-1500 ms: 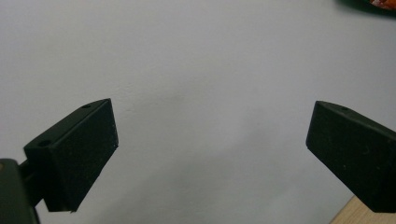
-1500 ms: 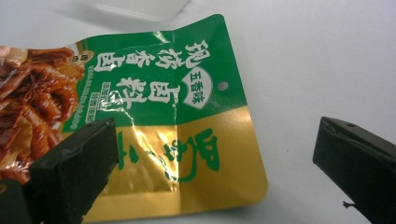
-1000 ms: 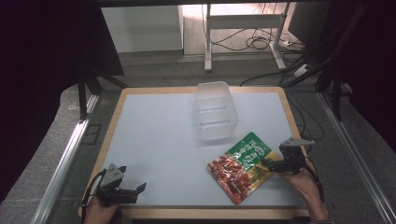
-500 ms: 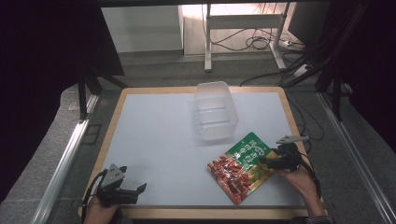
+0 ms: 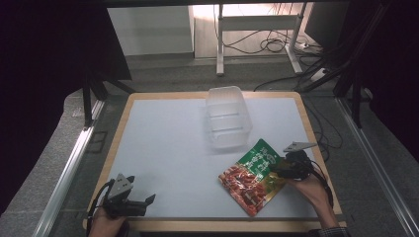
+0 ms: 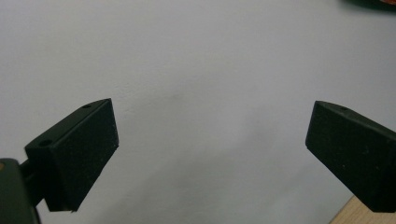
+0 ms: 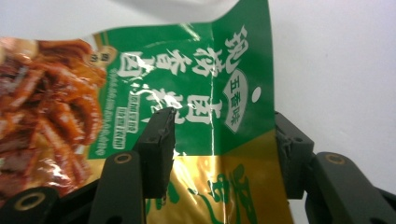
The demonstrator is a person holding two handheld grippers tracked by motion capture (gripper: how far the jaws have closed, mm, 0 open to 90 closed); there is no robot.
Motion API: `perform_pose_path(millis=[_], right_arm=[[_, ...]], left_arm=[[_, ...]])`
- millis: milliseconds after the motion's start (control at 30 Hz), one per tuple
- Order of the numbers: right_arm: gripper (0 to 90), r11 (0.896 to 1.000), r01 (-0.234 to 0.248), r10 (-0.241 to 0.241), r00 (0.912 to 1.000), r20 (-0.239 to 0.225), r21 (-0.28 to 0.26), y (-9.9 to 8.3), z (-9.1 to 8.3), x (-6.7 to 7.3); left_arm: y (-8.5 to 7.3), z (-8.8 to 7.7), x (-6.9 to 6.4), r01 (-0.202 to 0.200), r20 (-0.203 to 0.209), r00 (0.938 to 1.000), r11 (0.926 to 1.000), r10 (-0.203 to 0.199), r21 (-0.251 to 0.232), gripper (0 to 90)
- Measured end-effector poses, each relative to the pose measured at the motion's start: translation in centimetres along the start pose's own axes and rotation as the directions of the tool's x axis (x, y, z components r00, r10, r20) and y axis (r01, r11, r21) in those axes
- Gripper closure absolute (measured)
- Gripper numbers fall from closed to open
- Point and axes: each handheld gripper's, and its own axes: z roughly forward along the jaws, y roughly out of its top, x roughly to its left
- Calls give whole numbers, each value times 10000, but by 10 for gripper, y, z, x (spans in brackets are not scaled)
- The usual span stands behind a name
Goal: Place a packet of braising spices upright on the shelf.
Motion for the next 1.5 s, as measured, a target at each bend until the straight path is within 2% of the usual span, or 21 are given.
perform_pose_path(millis=[67,167,200,267,300,333,400,700,733,833,967,1000,1033,1067,1100,1200,1233,1267,1500], right_arm=[[472,9994,-115,114,9999,40,313,1,7,-2],[498,9984,-148,146,9999,32,541,1,9,-3],[601,9970,-157,149,9998,107,757,2,12,-3],[747,9951,100,-125,9996,247,983,3,14,-2],[747,9951,100,-125,9996,247,983,3,14,-2],[864,9949,92,-123,9994,310,1009,5,12,-1],[888,9957,55,-81,9996,273,927,6,10,-1],[889,9973,268,-294,9989,377,690,14,-1,6],[889,9979,433,-449,9985,326,471,16,-6,8],[889,9985,518,-522,9982,298,150,19,-11,10],[889,9986,526,-525,9984,229,-24,23,-16,14],[889,9985,474,-472,9989,69,-259,26,-20,15],[889,9985,474,-472,9989,69,-259,26,-20,15],[890,9985,339,-347,9992,-178,-436,31,-25,15],[890,9985,339,-347,9992,-178,-436,31,-25,15],[889,9970,247,-296,9973,-667,-729,40,-32,18],[889,9970,247,-296,9973,-667,-729,40,-32,18],[889,9962,290,-360,9957,-855,-823,45,-37,22],[889,9924,491,-633,9900,-1261,-1124,57,-48,32]], left_arm=[[0,0,0,6,-1,10000,10000,-6,5,24],[0,0,0,9,3,10000,10000,-9,12,24],[0,0,0,3,5,10000,10000,-3,13,24],[0,0,0,-18,2,10000,10000,18,23,25],[0,0,0,-18,2,10000,10000,18,23,25],[0,0,0,-31,1,10000,10000,31,31,25],[0,0,0,-38,0,10000,10000,38,37,25],[0,0,0,-4,-16,10000,10000,4,25,25],[0,0,0,-4,-17,10000,10000,4,22,24],[0,0,0,0,-24,10000,10000,0,19,24],[0,0,0,16,-33,10000,10000,-16,1,24],[0,0,0,32,-29,10000,10000,-32,-4,24],[0,0,0,32,-29,10000,10000,-32,-4,25],[0,0,1,64,-9,10000,10000,-64,-10,24],[0,0,1,64,-9,10000,10000,-64,-10,24],[0,0,1,104,-8,9999,9999,-104,-18,25],[0,0,1,104,-8,9999,9999,-104,-18,24],[0,0,1,103,-6,9999,9999,-103,-18,24],[0,0,1,97,-1,10000,10000,-97,-16,25]])
